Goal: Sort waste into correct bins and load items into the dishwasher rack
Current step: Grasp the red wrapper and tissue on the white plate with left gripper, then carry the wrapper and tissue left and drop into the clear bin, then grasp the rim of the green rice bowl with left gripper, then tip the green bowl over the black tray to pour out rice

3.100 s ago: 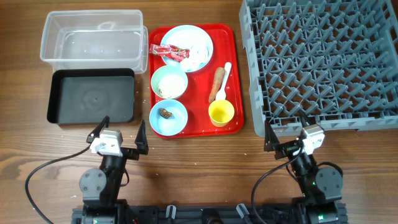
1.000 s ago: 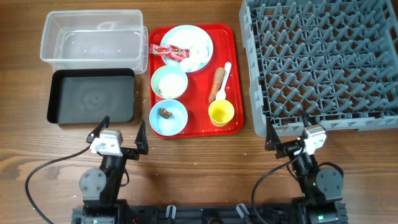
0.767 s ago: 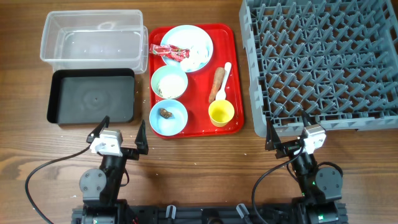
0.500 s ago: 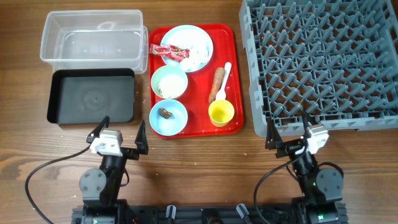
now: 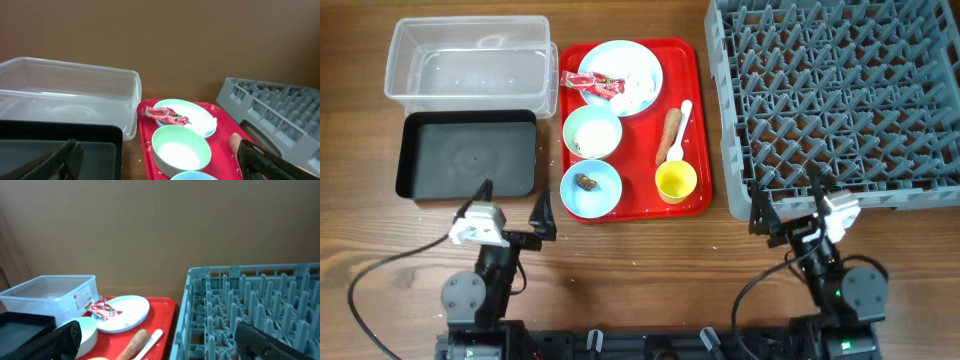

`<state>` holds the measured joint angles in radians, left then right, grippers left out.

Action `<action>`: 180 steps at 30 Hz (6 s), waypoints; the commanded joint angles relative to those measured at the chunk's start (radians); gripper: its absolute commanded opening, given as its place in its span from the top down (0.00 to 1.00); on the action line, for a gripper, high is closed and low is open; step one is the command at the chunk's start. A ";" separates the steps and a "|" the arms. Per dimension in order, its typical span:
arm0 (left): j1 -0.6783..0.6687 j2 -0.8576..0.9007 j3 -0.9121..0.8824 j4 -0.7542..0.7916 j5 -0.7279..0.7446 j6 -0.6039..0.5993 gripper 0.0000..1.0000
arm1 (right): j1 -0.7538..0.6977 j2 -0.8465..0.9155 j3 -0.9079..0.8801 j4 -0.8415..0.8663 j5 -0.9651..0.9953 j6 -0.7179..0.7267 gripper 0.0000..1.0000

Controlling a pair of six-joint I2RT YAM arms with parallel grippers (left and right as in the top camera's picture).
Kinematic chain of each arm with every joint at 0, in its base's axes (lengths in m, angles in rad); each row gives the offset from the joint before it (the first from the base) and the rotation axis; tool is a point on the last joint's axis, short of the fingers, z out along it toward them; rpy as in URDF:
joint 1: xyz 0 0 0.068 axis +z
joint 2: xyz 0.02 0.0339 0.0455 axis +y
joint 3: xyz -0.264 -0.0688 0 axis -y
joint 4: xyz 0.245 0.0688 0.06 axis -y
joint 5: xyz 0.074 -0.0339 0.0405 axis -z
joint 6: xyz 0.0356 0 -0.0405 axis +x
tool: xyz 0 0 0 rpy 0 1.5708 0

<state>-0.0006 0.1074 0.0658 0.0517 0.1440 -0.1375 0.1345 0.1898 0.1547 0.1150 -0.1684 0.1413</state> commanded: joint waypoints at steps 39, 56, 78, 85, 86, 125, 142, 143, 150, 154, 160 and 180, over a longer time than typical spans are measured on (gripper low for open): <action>-0.321 2.201 1.824 -0.628 -0.069 0.161 0.00 | -0.004 0.996 1.120 -0.880 -0.208 -0.217 0.00; -0.372 2.306 1.817 -0.628 -0.105 0.160 0.34 | -0.004 0.996 1.120 -0.879 -0.207 -0.217 0.00; -0.336 1.985 1.930 -0.728 -0.120 0.005 0.96 | -0.004 0.996 1.120 -0.879 -0.207 -0.210 0.00; -0.215 1.867 1.930 -0.798 -0.166 -0.002 0.96 | -0.004 0.996 1.120 -0.879 -0.207 -0.210 0.00; -0.186 1.866 1.930 -0.805 -0.180 -0.002 0.96 | -0.004 0.996 1.120 -0.879 -0.207 -0.210 0.00; -0.029 1.805 1.930 -1.106 0.005 -0.076 0.13 | -0.004 0.996 1.120 -0.887 -0.208 -0.209 0.00; -0.427 1.840 1.641 -1.033 -0.043 -0.188 0.50 | -0.004 0.996 1.120 -0.938 -0.208 -0.209 0.00; -0.443 1.854 1.616 -1.007 -0.056 -0.184 0.50 | -0.004 0.996 1.120 -0.940 -0.208 -0.209 0.00; -0.479 1.949 1.566 -0.960 -0.136 -0.185 0.51 | -0.004 0.996 1.120 -0.970 -0.208 -0.209 0.00; -0.473 1.989 1.566 -0.933 -0.150 -0.185 0.53 | -0.004 0.996 1.120 -0.977 -0.208 -0.209 0.00; -0.473 2.016 1.566 -0.926 -0.229 -0.181 0.52 | -0.004 0.996 1.120 -0.977 -0.208 -0.209 0.00; -0.482 2.048 1.535 -0.897 -0.242 -0.185 0.96 | -0.004 0.996 1.120 -0.973 -0.207 -0.209 0.00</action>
<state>-0.4797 2.1468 1.6096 -0.8410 -0.1188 -0.3164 0.1287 1.1793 1.2549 -0.8604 -0.3809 -0.0582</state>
